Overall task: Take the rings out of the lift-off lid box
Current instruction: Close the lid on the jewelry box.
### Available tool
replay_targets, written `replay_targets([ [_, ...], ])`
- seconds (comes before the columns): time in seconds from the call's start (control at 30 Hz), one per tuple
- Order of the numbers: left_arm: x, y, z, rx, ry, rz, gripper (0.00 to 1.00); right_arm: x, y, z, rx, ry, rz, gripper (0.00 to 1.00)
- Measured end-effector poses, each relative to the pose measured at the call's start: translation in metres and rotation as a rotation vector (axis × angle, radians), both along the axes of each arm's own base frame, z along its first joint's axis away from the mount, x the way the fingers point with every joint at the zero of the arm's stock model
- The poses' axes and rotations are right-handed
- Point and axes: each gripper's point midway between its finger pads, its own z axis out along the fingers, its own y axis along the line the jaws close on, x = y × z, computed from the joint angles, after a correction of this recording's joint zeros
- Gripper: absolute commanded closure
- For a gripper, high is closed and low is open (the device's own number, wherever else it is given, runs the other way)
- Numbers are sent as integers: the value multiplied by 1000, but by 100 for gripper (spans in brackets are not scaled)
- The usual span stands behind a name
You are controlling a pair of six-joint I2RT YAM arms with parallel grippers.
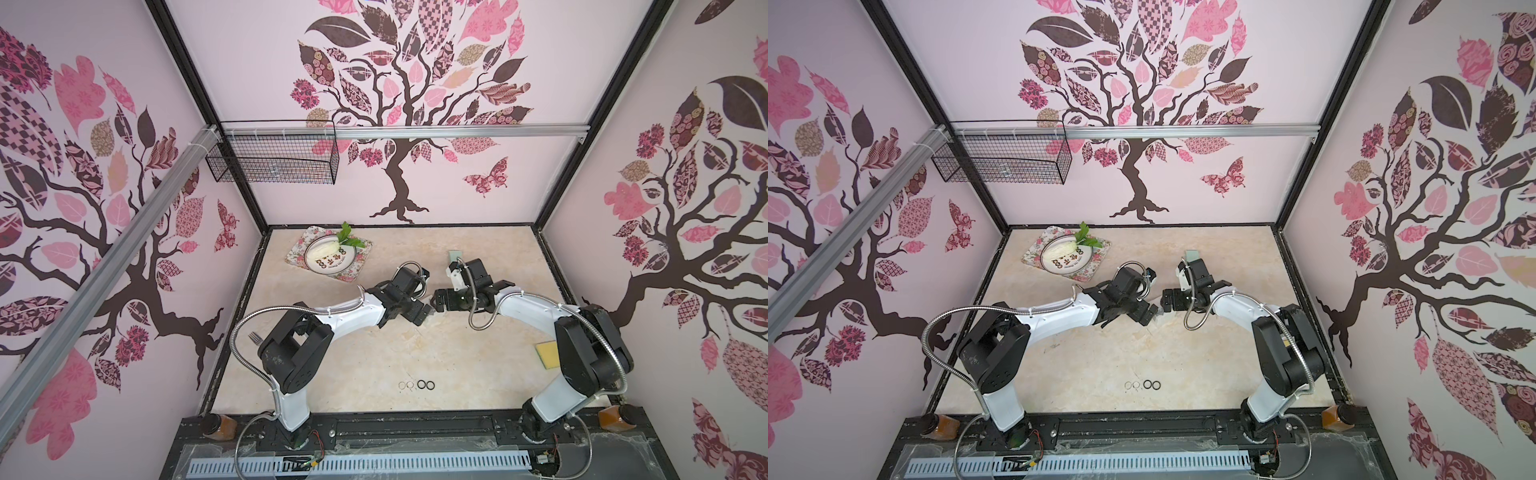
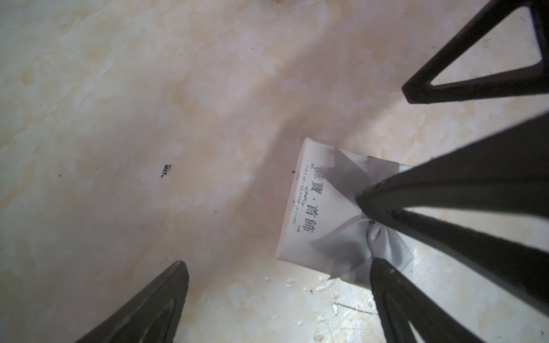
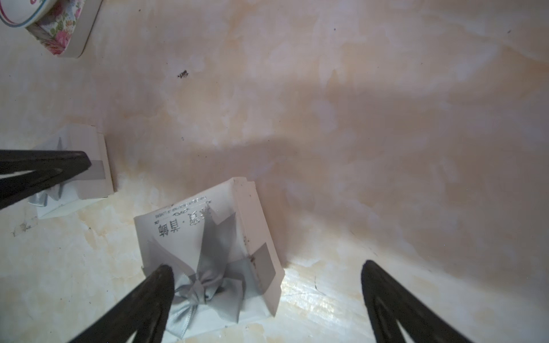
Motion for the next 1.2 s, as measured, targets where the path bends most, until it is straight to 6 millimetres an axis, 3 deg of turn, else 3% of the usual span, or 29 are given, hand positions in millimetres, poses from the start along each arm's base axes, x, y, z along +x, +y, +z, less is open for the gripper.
replay_targets([
  [0.3,14,10,-6,-9,2,46,2,-3,-2,-17,-56,26,-5,0],
  [0.8,6,11,-30,-26,47,57,2,-4,-3,-24,-101,25,-11,0],
  [1.2,6,7,-31,-59,42,60,2,-3,-4,-27,-125,20,-16,0],
])
